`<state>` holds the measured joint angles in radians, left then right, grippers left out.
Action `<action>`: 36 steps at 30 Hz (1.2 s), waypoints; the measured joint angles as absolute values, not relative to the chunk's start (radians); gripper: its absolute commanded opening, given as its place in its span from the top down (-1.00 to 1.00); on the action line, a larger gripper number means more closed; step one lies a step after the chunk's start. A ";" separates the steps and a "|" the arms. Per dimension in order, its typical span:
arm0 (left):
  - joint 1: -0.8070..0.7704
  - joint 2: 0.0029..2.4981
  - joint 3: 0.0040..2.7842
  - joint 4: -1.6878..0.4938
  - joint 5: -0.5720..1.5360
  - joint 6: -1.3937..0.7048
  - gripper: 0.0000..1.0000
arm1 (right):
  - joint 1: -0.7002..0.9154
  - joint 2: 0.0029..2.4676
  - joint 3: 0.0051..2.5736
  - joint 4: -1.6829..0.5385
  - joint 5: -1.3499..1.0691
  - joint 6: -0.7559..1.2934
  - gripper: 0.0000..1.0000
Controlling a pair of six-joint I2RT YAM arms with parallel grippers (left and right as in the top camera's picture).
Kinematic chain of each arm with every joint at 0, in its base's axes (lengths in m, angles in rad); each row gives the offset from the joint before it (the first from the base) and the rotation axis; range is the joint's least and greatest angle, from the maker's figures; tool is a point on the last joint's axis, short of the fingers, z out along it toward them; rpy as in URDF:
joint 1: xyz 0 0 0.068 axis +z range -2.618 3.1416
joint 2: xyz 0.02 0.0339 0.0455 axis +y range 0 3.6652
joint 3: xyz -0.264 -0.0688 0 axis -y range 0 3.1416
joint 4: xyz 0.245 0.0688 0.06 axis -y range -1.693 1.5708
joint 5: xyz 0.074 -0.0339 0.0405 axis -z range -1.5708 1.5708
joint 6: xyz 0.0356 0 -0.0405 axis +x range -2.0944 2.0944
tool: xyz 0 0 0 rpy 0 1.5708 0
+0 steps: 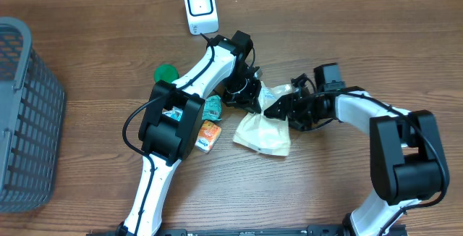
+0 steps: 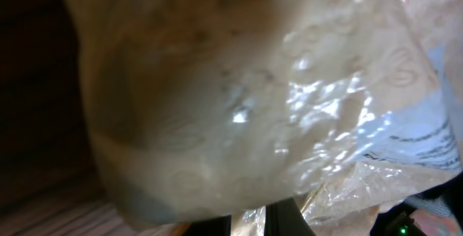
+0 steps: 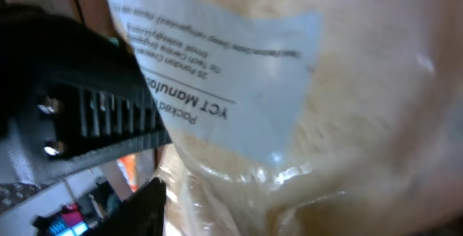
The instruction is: Scan the item barcode
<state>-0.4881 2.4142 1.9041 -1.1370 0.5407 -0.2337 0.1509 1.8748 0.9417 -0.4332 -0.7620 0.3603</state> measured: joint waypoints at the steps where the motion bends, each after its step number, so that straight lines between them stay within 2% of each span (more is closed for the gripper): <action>1: -0.486 2.414 1.904 -1.138 0.540 -0.234 0.92 | 0.154 1.875 0.941 -0.432 -0.754 0.376 0.46; 6: -0.480 2.414 1.904 -1.140 0.542 -0.234 0.91 | 0.137 1.875 0.940 -0.427 -0.752 0.418 0.92; 8: -0.479 2.414 1.904 -1.139 0.541 -0.234 0.87 | 0.130 1.875 0.940 -0.420 -0.770 0.423 0.92; 9: -0.478 2.414 1.904 -1.139 0.542 -0.234 0.72 | 0.125 1.875 0.940 -0.418 -0.778 0.424 0.92; 11: -0.477 2.413 1.904 -1.139 0.550 -0.233 0.11 | 0.116 1.875 0.940 -0.418 -0.792 0.426 0.92; 13: -0.476 2.408 1.908 -1.146 0.568 -0.231 -0.16 | 0.108 1.875 0.941 -0.424 -0.798 0.426 0.92; 16: -0.470 2.407 1.946 -1.205 0.565 -0.217 -0.49 | 0.105 1.861 0.953 -0.481 -0.796 0.416 0.92; 19: -0.456 2.411 2.008 -1.280 0.542 -0.191 -0.63 | 0.105 1.802 0.984 -0.609 -0.734 0.399 0.92; 23: -0.409 2.418 2.138 -1.344 0.514 -0.176 -0.97 | 0.109 1.663 1.059 -0.789 -0.582 0.371 0.92; 28: -0.345 2.418 2.209 -1.343 0.493 -0.162 -0.99 | 0.160 1.522 1.188 -1.004 -0.292 0.359 0.92; 36: -0.327 2.419 2.209 -1.335 0.443 -0.157 -0.99 | 0.419 1.549 1.272 -1.311 0.287 0.508 0.92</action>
